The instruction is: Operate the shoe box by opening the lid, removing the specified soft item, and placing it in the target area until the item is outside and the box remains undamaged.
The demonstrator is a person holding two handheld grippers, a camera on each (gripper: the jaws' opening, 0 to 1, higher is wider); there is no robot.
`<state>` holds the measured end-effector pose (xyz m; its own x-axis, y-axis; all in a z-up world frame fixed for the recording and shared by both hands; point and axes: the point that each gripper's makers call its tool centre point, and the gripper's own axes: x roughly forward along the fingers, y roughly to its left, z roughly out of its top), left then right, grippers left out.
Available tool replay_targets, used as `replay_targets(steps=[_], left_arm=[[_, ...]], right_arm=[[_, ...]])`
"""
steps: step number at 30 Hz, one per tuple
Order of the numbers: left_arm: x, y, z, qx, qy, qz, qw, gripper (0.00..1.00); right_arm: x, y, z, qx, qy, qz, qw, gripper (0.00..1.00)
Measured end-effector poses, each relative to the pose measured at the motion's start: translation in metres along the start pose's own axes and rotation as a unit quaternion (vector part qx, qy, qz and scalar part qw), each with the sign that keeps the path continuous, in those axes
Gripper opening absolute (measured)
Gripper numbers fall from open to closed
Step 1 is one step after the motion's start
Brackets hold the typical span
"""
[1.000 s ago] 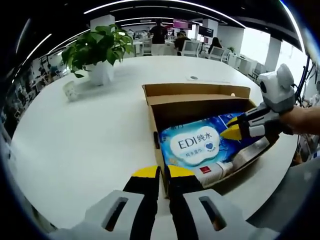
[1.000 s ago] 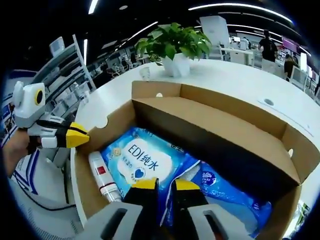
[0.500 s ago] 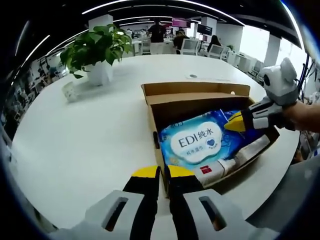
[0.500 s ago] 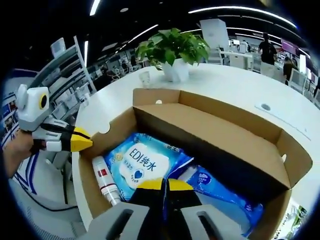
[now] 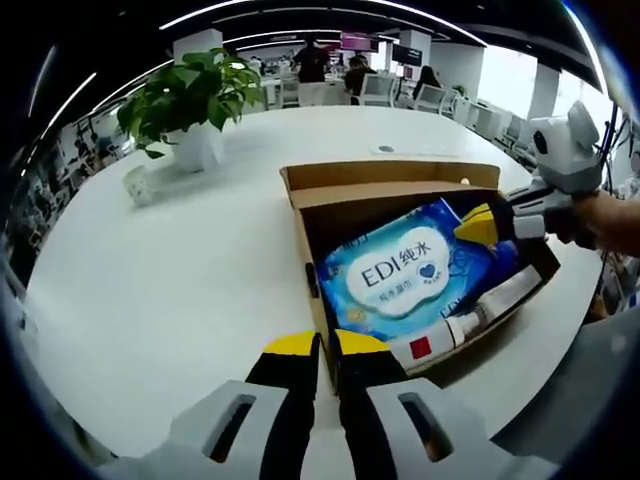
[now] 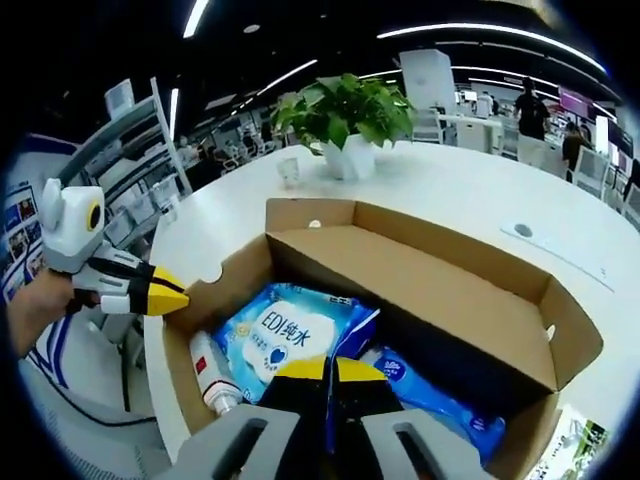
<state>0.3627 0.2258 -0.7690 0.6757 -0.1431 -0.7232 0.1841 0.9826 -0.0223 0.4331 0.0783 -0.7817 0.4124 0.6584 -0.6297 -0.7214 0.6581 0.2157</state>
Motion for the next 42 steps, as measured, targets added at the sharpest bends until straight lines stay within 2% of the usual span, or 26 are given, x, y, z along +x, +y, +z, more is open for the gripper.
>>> replay_targets(steps=[11,19,26,30,31,37,38,42], left_arm=[[0.000,-0.001,0.003,0.030,0.006,0.004,0.9995,0.04],[-0.002,-0.008,0.026,0.059,-0.013,0.004,0.9982,0.10],[0.007,-0.027,0.038,0.074,-0.012,-0.026,0.9968,0.11],[0.018,-0.036,0.039,0.080,0.002,-0.046,0.9958,0.12],[0.021,-0.039,0.033,0.079,0.020,-0.054,0.9952,0.13],[0.037,-0.051,0.029,0.085,0.042,-0.071,0.9930,0.14],[0.040,-0.053,0.026,0.083,0.056,-0.077,0.9920,0.15],[0.048,-0.054,0.018,0.079,0.081,-0.076,0.9906,0.18]], right_arm=[[-0.014,-0.009,0.003,-0.003,-0.011,-0.009,0.9999,0.00],[-0.021,-0.013,0.003,0.001,-0.019,-0.013,0.9997,0.00],[-0.025,-0.015,0.003,0.011,-0.027,-0.015,0.9995,0.00],[-0.027,-0.016,0.002,0.020,-0.032,-0.018,0.9991,0.00],[-0.027,-0.016,0.001,0.022,-0.033,-0.018,0.9991,0.00],[-0.032,-0.020,-0.001,0.030,-0.038,-0.023,0.9986,0.00],[-0.033,-0.021,-0.002,0.031,-0.039,-0.024,0.9985,0.00],[-0.035,-0.022,-0.004,0.034,-0.041,-0.026,0.9983,0.00]])
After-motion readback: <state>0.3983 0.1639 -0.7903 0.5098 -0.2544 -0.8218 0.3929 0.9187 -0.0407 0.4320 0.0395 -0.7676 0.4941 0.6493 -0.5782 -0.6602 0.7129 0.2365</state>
